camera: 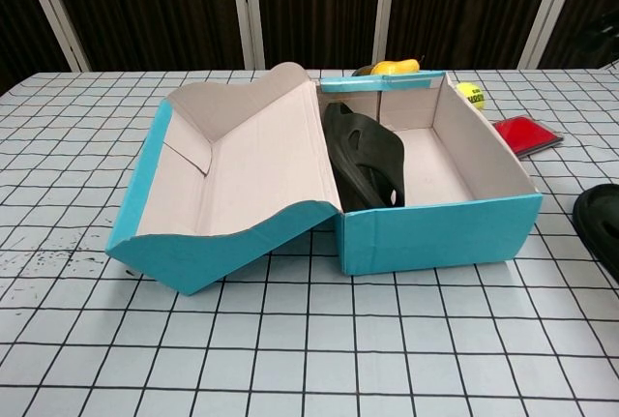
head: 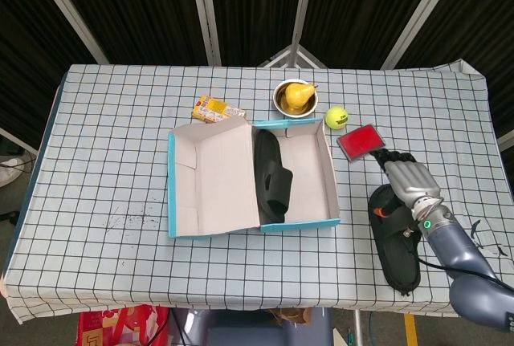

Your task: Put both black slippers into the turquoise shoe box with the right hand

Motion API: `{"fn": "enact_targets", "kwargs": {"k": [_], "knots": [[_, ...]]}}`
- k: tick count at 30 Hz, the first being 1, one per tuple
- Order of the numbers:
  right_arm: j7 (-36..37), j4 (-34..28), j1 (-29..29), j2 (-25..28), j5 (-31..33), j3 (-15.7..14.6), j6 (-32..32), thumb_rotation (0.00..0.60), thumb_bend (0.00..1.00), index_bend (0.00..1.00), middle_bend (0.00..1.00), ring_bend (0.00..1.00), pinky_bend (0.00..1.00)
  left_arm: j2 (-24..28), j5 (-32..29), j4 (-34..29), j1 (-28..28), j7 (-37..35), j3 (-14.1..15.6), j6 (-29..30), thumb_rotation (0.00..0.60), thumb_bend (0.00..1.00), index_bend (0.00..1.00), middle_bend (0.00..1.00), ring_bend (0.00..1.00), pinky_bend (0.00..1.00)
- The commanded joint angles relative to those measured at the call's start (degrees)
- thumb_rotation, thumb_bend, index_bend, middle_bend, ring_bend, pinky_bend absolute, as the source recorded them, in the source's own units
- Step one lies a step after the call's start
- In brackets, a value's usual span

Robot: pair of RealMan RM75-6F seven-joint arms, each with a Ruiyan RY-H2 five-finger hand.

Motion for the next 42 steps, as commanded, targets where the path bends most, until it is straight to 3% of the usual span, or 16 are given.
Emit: {"fn": "enact_targets", "kwargs": {"k": [1, 18, 32, 42], "knots": [[-1.53, 3.63, 2.46, 1.71, 1.17, -2.52, -6.47, 0.6, 0.16, 0.0, 0.03, 0.0, 0.0, -0.38, -1.39, 0.49, -0.33, 0.55, -0.39, -1.11, 0.6, 0.38, 0.04, 0.0, 0.0, 0.07], [-1.96, 16.89, 3.57, -7.85, -5.11, -8.02, -9.01, 0.6, 0.16, 0.03, 0.08, 0.0, 0.0, -1.87, -5.54, 1.84, -1.37, 4.77, -1.53, -3.47, 0.6, 0.38, 0.05, 0.0, 0.0, 0.07], [1.5, 20.44, 3.23, -8.42, -5.61, -12.75, -12.13, 0.6, 0.16, 0.03, 0.08, 0.0, 0.0, -2.76, -6.3, 1.61, -2.33, 7.74, -1.58, -4.75, 0.6, 0.38, 0.05, 0.0, 0.0, 0.07], [5.21, 22.93, 0.68, -11.39, -8.74, -13.39, -10.77, 0.6, 0.16, 0.03, 0.08, 0.0, 0.0, -2.85, -5.92, 1.4, -2.22, 8.08, -1.58, -4.18, 0.6, 0.38, 0.05, 0.0, 0.0, 0.07]]}}
